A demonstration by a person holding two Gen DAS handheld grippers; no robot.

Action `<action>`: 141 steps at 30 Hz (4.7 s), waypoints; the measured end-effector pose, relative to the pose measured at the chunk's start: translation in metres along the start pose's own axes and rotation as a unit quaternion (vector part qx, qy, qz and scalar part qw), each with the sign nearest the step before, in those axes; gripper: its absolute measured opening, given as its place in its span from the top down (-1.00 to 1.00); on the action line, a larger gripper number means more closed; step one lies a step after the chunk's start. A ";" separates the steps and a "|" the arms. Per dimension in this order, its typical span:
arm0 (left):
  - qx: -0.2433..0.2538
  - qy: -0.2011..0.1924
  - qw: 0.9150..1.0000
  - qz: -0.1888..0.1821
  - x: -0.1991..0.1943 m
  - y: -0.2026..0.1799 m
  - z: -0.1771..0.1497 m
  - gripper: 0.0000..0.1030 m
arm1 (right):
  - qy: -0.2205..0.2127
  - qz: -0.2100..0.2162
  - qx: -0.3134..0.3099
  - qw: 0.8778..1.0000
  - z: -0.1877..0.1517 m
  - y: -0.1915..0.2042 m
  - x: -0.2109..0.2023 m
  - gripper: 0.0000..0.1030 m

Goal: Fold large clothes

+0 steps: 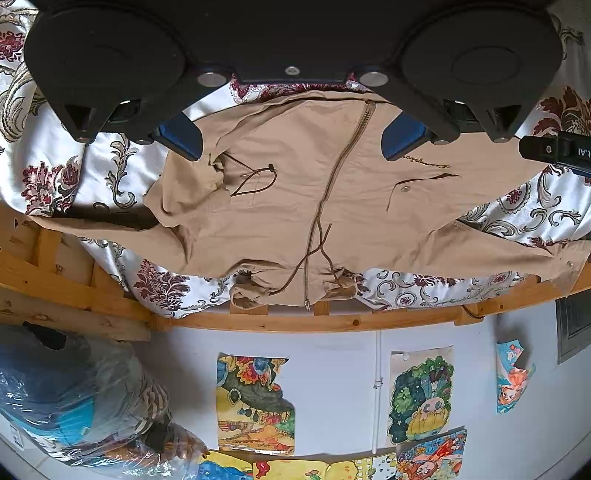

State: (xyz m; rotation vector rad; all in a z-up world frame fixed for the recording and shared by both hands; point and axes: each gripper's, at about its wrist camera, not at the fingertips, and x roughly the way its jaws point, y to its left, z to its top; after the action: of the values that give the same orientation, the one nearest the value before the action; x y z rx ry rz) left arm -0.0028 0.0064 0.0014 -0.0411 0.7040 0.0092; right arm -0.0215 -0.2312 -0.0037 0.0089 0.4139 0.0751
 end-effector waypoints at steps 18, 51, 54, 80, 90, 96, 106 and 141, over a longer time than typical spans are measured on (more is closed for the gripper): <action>-0.003 0.003 1.000 0.003 0.000 0.003 0.000 -0.99 | -0.001 0.000 0.001 1.000 0.000 0.000 0.000 -0.99; -0.012 0.034 0.999 0.013 0.008 0.002 -0.004 -0.99 | 0.007 -0.007 0.007 1.000 0.001 -0.009 -0.002 -0.99; -0.017 0.056 0.998 0.019 0.014 0.005 -0.005 -0.99 | 0.023 -0.028 0.009 0.999 -0.001 -0.013 0.000 -0.99; -0.001 0.041 0.999 0.029 0.131 -0.001 0.077 -0.99 | 0.134 -0.176 -0.248 0.943 0.070 -0.027 0.235 -0.99; 0.018 0.060 0.998 0.025 0.144 -0.009 0.064 -0.99 | 0.154 -0.270 -0.077 0.947 0.034 -0.139 0.141 -0.99; -0.014 0.061 0.998 0.014 0.130 -0.013 0.056 -0.99 | 0.108 -0.271 0.090 0.952 0.027 -0.204 0.047 -0.99; 0.006 0.064 0.998 -0.011 0.122 -0.029 0.050 -0.99 | -0.008 -0.074 0.392 0.917 0.054 -0.280 0.044 -0.98; -0.029 0.045 0.998 0.031 0.117 0.063 0.086 -0.99 | -0.044 0.002 -0.458 0.888 0.075 0.022 0.217 0.78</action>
State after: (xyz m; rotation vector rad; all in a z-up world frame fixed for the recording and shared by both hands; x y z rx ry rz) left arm 0.1401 0.0722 -0.0111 -0.0758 0.7945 0.0886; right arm 0.2055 -0.1923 -0.0213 -0.9216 0.2559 0.2693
